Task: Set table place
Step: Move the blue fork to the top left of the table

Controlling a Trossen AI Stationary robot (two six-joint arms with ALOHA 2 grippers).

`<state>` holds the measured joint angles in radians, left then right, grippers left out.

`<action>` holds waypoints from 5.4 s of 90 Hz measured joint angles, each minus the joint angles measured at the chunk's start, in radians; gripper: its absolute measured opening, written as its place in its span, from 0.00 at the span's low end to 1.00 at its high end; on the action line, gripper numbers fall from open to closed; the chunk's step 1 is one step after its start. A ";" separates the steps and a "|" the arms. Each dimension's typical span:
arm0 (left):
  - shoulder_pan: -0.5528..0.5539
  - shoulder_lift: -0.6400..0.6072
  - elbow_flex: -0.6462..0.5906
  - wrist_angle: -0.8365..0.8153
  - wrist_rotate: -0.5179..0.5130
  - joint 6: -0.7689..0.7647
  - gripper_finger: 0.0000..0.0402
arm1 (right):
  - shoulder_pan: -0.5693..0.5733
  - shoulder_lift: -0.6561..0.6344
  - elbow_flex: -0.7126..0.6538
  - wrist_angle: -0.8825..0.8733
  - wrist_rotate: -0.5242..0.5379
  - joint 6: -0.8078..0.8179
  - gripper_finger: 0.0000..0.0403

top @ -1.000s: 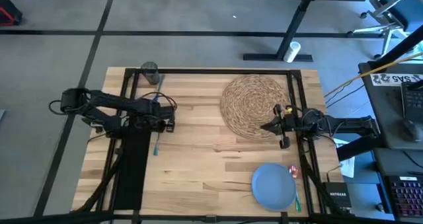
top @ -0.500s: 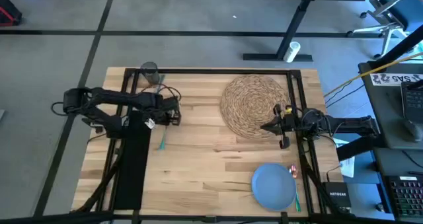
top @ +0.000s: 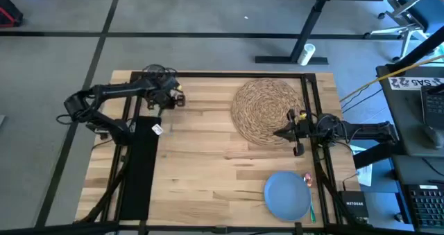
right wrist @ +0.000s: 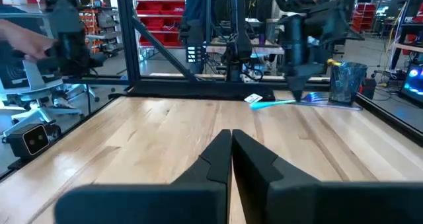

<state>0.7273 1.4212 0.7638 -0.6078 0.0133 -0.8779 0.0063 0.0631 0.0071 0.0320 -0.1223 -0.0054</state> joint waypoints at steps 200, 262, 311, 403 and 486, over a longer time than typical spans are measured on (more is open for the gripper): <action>0.064 0.405 0.407 -0.002 -0.066 0.368 0.00 | 0.000 0.000 0.000 0.000 0.000 0.000 0.00; 0.056 0.405 0.407 -0.009 -0.065 0.384 0.18 | 0.000 0.000 0.000 0.000 0.000 0.000 0.00; 0.009 0.405 0.407 -0.008 0.047 0.356 0.27 | 0.000 0.000 0.000 0.000 0.000 0.000 0.00; 0.017 0.403 0.422 0.093 0.001 0.407 0.07 | 0.000 0.000 0.000 0.000 0.000 0.000 0.00; 0.079 0.468 0.425 0.175 -0.018 0.405 0.00 | 0.000 0.000 0.000 0.000 0.000 0.000 0.00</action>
<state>0.8063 1.8889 1.1889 -0.4332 -0.0044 -0.4732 0.0063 0.0632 0.0071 0.0322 -0.1223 -0.0054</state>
